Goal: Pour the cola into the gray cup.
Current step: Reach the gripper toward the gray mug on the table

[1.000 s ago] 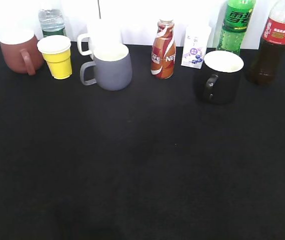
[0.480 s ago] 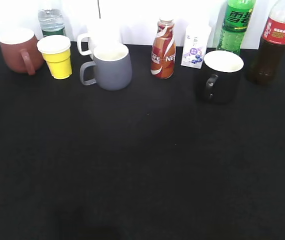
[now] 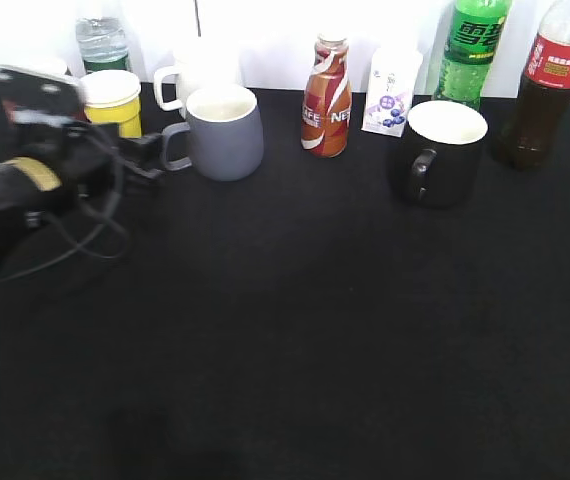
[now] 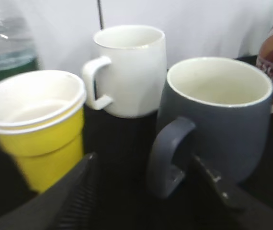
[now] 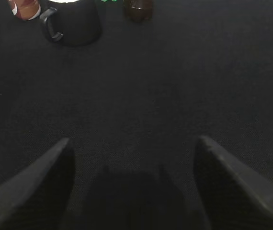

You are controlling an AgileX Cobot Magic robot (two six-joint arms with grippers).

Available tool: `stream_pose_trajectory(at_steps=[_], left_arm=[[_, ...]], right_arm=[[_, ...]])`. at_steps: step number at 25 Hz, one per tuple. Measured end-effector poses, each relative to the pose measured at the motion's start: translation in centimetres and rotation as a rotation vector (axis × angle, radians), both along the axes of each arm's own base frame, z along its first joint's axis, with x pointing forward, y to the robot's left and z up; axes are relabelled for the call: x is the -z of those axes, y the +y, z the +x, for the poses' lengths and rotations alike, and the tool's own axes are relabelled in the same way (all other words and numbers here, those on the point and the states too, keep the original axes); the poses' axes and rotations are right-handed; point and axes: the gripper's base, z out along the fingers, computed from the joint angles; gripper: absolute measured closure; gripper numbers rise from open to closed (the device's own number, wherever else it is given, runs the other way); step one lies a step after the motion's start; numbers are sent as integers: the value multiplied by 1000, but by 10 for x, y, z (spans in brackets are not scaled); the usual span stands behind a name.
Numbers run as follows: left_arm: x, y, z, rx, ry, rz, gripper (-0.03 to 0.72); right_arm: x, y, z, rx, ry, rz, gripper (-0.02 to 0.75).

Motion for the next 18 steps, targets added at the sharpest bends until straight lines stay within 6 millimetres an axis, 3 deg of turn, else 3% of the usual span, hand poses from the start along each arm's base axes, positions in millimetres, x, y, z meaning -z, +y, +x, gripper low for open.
stream_pose_trajectory(at_steps=[2,4,11,13,15,18], left_arm=[[11,-4,10,7,16,11,267],[21,-8,21,-1,29,11,330],[35,-20,71,-104,15,-61,482],[38,-25,81,-93,-1,-62,494],[41,-26,84,-95,-1,-61,576],[40,-27,84,-85,-26,-58,586]], right_arm=[[0,0,0,0,0,0,153],[0,0,0,0,0,0,153],[0,0,0,0,0,0,153],[0,0,0,0,0,0,153],[0,0,0,0,0,0,153],[0,0,0,0,0,0,153]])
